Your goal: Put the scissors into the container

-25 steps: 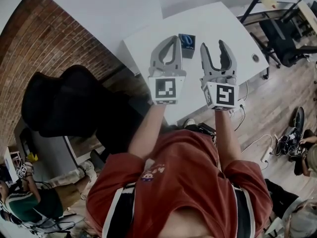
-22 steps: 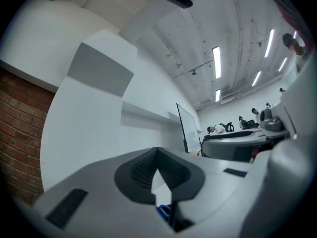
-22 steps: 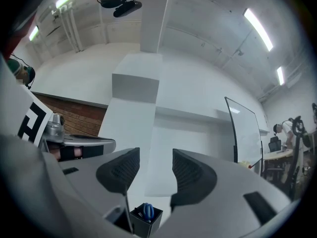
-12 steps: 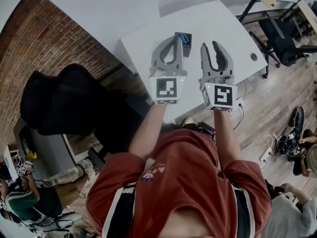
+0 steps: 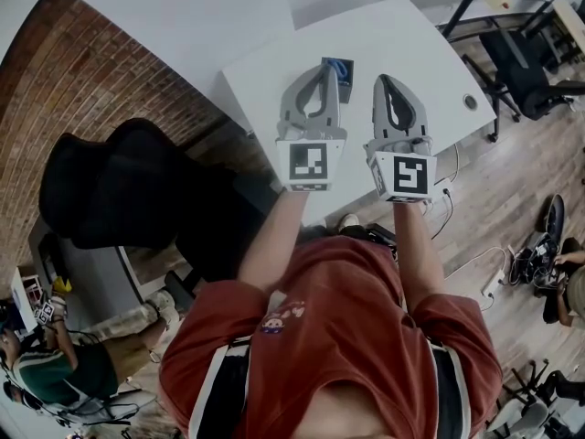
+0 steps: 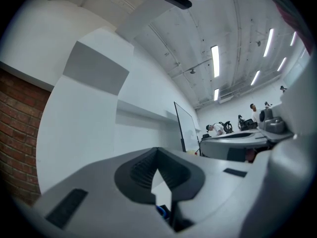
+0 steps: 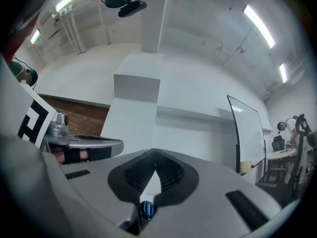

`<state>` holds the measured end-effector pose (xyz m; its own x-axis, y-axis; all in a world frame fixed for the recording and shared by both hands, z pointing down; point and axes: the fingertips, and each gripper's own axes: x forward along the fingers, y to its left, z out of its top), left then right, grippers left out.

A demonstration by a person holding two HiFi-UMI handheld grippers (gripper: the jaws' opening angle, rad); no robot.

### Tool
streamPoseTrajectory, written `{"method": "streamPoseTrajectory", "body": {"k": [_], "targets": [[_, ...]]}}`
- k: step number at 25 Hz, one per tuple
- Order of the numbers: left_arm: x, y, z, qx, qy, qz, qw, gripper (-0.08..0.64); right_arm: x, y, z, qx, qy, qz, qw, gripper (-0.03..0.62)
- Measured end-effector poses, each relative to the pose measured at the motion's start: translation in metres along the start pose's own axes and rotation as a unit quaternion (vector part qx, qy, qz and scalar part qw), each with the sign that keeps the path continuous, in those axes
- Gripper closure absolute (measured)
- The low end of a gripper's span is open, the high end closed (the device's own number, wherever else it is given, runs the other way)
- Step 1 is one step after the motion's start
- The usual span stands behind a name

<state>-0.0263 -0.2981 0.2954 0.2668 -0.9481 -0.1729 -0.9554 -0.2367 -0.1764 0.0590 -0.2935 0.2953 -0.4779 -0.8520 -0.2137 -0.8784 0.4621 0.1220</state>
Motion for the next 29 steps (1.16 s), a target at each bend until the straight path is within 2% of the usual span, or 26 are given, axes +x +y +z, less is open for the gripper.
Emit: {"method": "streamPoseTrajectory", "body": {"k": [11,29], "targets": [[0.003,-0.004,0.002,0.003,-0.011,-0.001,0.9999,0.548,0.003,-0.009,-0.006,-0.008,0.01,-0.006,1.0,0.581],[0.007,0.001,-0.002,0.004,-0.007,0.003,1.0,0.548,0.01,-0.012,-0.011,-0.008,0.017,-0.007,1.0,0.581]]}}
